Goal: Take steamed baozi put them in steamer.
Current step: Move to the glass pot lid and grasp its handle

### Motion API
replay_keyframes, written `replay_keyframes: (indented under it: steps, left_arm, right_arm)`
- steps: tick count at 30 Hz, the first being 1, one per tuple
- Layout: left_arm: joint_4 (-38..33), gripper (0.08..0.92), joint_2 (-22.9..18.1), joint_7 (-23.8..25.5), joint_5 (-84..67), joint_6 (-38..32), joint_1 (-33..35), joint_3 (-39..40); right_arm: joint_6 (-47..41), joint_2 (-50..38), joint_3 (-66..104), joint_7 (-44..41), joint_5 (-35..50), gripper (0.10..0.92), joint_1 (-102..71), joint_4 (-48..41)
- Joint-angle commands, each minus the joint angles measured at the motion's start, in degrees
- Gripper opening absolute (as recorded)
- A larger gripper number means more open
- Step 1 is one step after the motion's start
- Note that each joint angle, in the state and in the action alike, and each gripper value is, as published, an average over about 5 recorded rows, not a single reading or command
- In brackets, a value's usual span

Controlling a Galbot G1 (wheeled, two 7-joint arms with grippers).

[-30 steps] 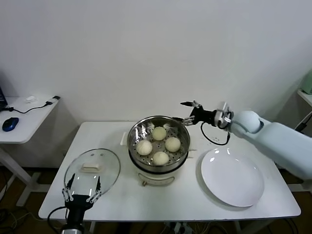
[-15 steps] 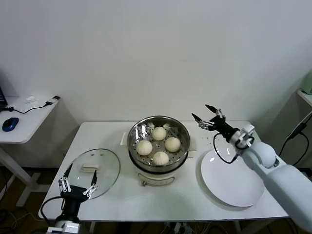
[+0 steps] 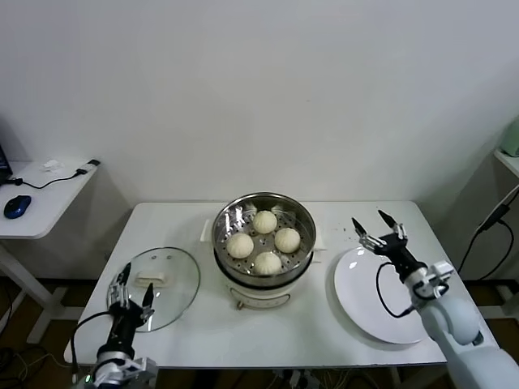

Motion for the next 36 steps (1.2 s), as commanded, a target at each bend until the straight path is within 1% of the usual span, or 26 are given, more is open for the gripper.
replay_keyframes:
  steps: [1, 7, 11, 18, 29, 36]
  left_arm:
    - [14.7, 0.823, 2.3, -4.7, 24.0, 5.4, -7.4, 5.3]
    - [22.0, 0.823, 2.8, -6.9, 26.8, 4.1, -11.4, 5.5]
    - [25.1, 0.823, 2.9, -7.7, 27.4, 4.5, -14.2, 5.2]
    - [28.3, 0.823, 3.6, -7.3, 26.4, 4.4, -18.3, 5.1]
    - [32.0, 0.823, 4.6, -7.4, 23.9, 4.4, -22.4, 5.2]
    - [31.8, 0.823, 5.2, -6.5, 20.4, 3.9, -23.3, 5.1]
  right_arm:
    - [0.3, 6.3, 8.3, 1.0, -6.3, 0.823, -9.3, 0.8]
    - [0.8, 7.0, 8.6, 1.3, -7.3, 0.823, -9.8, 0.4]
    - [1.2, 7.0, 9.2, 1.2, -7.8, 0.823, -10.4, 0.1]
    - [1.9, 7.7, 9.9, 0.9, -8.7, 0.823, -10.9, -0.7]
    - [2.6, 8.9, 10.3, 0.3, -10.3, 0.823, -10.9, -1.6]
    - [3.0, 9.7, 10.4, -0.2, -11.6, 0.823, -11.1, -2.1]
